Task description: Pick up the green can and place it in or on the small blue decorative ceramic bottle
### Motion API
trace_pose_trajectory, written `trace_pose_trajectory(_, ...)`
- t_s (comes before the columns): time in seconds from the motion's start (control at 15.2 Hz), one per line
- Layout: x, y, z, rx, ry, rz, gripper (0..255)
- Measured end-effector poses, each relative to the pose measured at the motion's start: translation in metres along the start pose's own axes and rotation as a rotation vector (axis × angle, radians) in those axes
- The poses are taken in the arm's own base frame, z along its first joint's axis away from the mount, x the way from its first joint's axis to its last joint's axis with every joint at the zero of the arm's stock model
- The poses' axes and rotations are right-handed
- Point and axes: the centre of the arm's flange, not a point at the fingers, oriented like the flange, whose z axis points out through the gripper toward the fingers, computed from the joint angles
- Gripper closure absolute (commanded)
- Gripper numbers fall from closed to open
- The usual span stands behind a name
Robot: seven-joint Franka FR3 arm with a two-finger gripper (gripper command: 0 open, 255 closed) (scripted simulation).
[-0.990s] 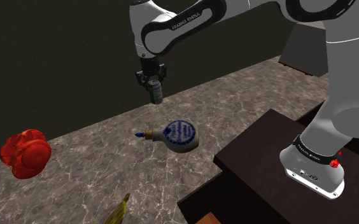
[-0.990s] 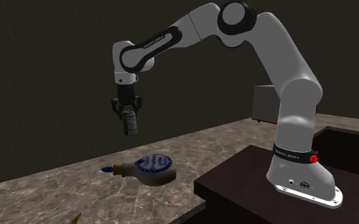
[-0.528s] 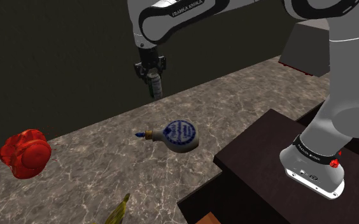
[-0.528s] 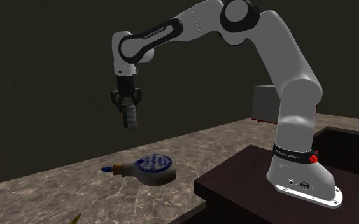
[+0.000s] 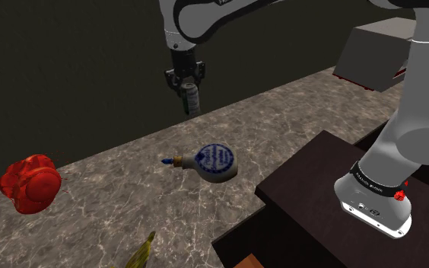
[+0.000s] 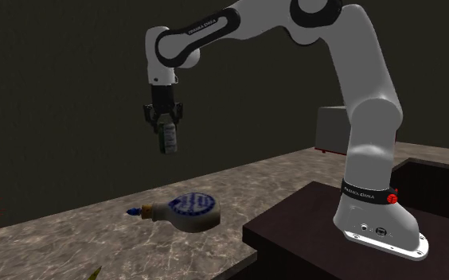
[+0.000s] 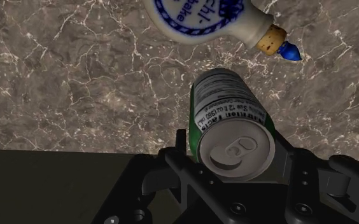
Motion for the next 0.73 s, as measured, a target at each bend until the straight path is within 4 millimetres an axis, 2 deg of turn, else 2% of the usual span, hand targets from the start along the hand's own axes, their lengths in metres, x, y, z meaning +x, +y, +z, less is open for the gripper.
trace_pose_trajectory(0.53,-0.101,0.018,-0.024,-0.001,0.000,-0.001,255)
trace_pose_trajectory(0.73,-0.111,0.020,-0.016,-0.001,0.000,0.000,255)
